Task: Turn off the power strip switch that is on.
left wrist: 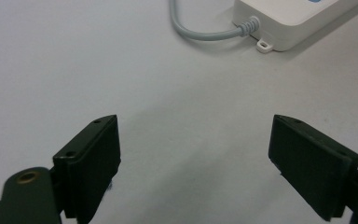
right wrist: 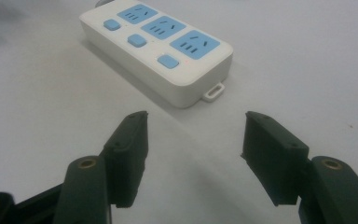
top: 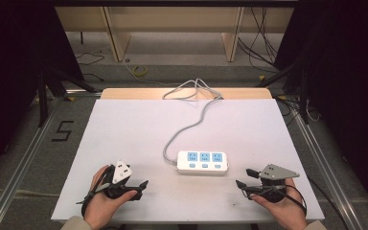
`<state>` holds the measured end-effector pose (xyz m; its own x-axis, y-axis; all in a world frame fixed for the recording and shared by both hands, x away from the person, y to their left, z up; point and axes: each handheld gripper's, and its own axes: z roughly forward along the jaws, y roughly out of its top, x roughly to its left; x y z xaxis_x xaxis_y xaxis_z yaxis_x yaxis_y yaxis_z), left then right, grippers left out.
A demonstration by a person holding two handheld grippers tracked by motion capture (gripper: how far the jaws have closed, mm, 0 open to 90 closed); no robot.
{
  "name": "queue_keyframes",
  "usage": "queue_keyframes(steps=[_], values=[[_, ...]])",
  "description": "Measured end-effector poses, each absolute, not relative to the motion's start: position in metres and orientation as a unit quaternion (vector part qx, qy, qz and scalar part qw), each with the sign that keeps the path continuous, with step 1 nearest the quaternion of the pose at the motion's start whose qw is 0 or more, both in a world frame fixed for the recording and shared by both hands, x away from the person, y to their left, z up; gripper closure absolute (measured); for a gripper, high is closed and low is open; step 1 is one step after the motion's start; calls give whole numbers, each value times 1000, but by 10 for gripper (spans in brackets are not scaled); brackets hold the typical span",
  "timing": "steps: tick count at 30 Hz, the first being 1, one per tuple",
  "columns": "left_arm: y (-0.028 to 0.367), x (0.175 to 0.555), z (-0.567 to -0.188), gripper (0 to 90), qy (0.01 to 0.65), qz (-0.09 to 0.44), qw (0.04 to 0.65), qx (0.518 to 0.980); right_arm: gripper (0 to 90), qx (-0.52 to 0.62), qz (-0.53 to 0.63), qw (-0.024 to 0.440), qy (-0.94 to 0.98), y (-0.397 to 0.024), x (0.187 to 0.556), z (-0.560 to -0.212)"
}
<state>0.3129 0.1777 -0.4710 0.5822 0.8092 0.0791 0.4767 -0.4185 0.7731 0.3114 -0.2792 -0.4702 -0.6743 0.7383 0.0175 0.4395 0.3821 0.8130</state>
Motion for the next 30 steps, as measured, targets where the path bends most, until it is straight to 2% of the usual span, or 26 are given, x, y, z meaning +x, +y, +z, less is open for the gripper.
queue_keyframes(steps=[6,12,14,15,17,19,30], values=[[180,314,-472,171,403,231,364,808,494,367,417,182,811,-281,311,-469],[179,314,-472,175,402,231,364,808,737,368,402,186,817,-281,310,-466],[179,314,-472,175,402,231,363,808,771,368,400,186,819,-281,310,-466],[179,314,-472,175,402,231,363,808,831,368,393,185,822,-281,310,-465],[180,315,-473,176,403,230,362,809,876,367,389,183,825,-281,310,-465],[179,316,-473,177,404,230,362,808,900,365,384,184,828,-281,311,-464],[179,316,-472,179,402,233,364,807,900,364,377,183,832,-282,311,-460]])
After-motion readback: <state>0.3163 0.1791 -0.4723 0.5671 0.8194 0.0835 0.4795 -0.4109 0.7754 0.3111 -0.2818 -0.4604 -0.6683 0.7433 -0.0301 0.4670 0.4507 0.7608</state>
